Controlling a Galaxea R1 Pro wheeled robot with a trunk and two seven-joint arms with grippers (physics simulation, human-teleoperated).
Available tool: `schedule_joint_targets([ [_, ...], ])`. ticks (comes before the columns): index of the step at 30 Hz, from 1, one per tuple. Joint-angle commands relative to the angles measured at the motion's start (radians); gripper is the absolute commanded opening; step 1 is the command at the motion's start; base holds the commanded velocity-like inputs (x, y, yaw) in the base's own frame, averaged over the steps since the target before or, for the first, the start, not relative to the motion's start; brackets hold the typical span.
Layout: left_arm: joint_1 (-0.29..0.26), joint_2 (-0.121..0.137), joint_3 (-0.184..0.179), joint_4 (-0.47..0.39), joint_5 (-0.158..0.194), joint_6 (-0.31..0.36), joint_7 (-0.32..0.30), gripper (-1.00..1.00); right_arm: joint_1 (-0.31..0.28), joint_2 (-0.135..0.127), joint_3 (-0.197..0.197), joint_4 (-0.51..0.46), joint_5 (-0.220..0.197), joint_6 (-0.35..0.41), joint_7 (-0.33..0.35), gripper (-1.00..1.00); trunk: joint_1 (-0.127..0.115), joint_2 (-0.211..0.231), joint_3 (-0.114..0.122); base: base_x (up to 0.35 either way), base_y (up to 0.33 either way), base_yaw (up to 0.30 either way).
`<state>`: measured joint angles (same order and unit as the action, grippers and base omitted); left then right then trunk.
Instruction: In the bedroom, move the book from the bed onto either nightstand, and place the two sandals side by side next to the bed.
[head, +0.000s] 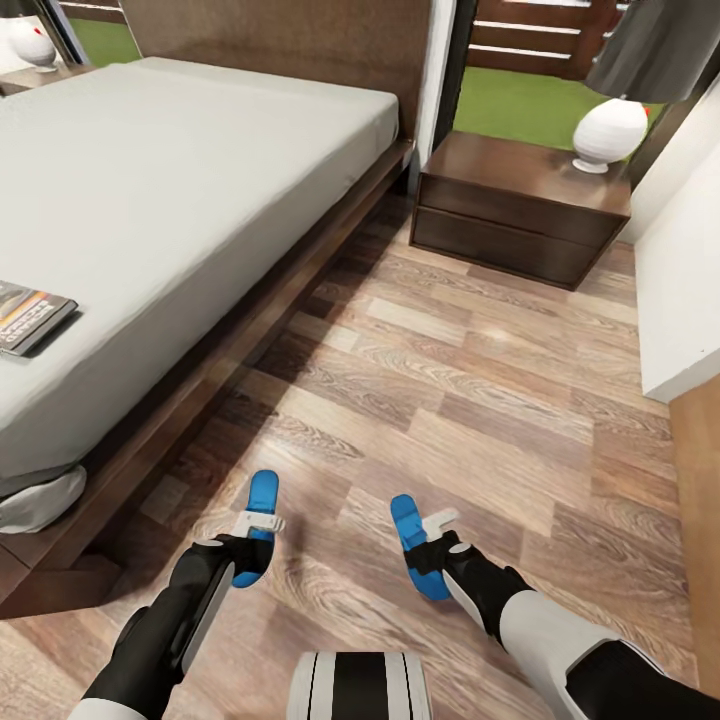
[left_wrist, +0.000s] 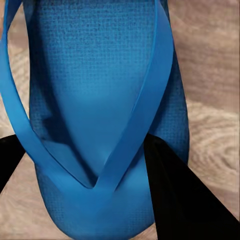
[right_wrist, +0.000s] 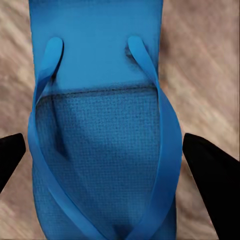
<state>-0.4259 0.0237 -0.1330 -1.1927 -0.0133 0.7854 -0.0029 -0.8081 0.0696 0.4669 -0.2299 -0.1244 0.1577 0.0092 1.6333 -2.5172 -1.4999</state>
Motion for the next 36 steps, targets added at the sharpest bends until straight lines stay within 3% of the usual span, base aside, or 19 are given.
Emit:
schedule_joint_targets([
  [1, -0.001, 0.001, -0.002, -0.001, -0.002, 0.005, 0.0, -1.0, 0.0, -0.001, 0.007, -0.002, -0.01, 0.005, 0.0, -1.0, 0.0, 0.0, -0.001, 0.338, -0.007, 0.221],
  [12, -0.001, 0.0, -0.012, -0.001, -0.002, 0.005, 0.0, -1.0, 0.0, -0.001, 0.007, -0.002, -0.011, 0.005, 0.0, -1.0, 0.0, 0.0, -0.001, 0.337, -0.018, 0.231],
  [23, -0.001, 0.001, -0.034, -0.001, -0.002, 0.005, 0.001, -1.0, 0.0, -0.002, 0.009, -0.002, -0.01, 0.005, 0.001, -1.0, 0.0, 0.0, -0.001, 0.323, -0.152, 0.204],
  [29, -0.001, 0.0, -0.033, -0.001, -0.002, 0.003, 0.001, -1.0, 0.0, -0.001, 0.009, -0.002, -0.009, 0.005, 0.002, -1.0, 0.0, 0.0, -0.001, 0.046, -0.02, 0.007],
  [31, -0.002, -0.007, -0.033, 0.06, 0.004, -0.036, 0.003, -1.0, 0.0, 0.001, 0.008, -0.002, -0.01, 0.018, 0.001, -1.0, 0.0, 0.0, -0.001, 0.0, 0.0, 0.0],
  [34, -0.033, -0.04, -0.03, 0.207, 0.007, -0.122, 0.045, -1.0, 0.0, 0.001, -0.016, -0.023, -0.013, 0.058, -0.002, -1.0, 0.0, 0.0, -0.001, 0.0, 0.0, 0.0],
  [35, -0.064, -0.054, -0.029, 0.31, 0.012, -0.195, 0.09, -1.0, 0.0, 0.001, -0.052, -0.038, -0.013, 0.081, -0.01, -1.0, 0.0, 0.0, -0.001, 0.0, 0.0, 0.0],
  [36, -0.077, -0.061, -0.028, 0.355, 0.015, -0.234, 0.109, -1.0, 0.0, 0.0, -0.074, -0.043, -0.013, 0.091, -0.02, -1.0, 0.0, 0.0, -0.001, 0.0, 0.0, 0.0],
])
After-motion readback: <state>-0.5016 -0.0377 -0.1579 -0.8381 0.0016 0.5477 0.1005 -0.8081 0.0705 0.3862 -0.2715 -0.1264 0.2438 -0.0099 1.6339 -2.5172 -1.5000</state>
